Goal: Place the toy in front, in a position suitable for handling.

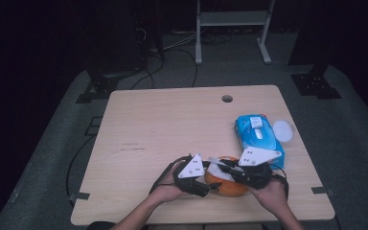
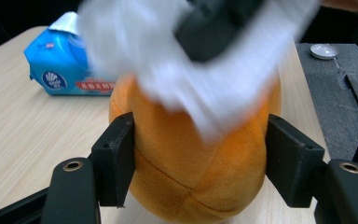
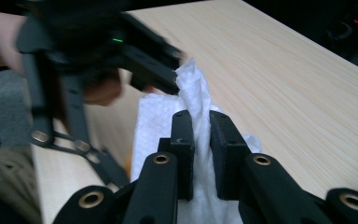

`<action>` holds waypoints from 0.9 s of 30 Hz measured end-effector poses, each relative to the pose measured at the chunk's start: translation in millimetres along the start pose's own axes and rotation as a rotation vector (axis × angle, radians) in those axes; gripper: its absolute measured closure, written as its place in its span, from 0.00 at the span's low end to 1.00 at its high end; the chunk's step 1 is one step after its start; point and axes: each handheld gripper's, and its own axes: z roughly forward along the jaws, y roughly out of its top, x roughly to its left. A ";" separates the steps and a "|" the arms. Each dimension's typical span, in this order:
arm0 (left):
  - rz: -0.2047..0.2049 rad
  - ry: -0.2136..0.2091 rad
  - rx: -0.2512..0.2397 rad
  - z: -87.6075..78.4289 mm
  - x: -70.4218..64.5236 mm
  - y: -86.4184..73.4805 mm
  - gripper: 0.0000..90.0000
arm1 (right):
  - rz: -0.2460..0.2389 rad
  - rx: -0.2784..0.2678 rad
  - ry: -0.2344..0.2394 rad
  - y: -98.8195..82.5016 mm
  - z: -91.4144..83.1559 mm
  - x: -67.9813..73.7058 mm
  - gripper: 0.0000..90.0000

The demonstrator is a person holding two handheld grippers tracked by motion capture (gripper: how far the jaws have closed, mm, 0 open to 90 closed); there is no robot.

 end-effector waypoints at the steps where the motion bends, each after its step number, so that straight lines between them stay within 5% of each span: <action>1: -0.001 -0.001 0.003 -0.1 1.2 -1.3 0.36 | 0.009 0.004 -0.011 -2.7 -2.1 -5.2 0.89; 7: -0.015 -0.001 0.004 0.3 2.3 -1.7 0.35 | 0.088 0.013 -0.036 -14.9 -11.2 -23.3 0.89; 15: 0.037 0.007 0.042 1.3 -2.0 -0.8 0.35 | 0.029 0.000 0.017 -3.3 1.8 0.2 0.88; 17: 0.028 0.004 0.037 0.6 -0.8 -2.2 0.35 | 0.012 0.007 0.013 -2.0 3.3 1.6 0.88; 27: -0.075 -0.001 0.025 -1.8 13.0 -11.2 0.36 | 0.102 0.021 -0.051 -19.0 -12.7 -26.2 0.88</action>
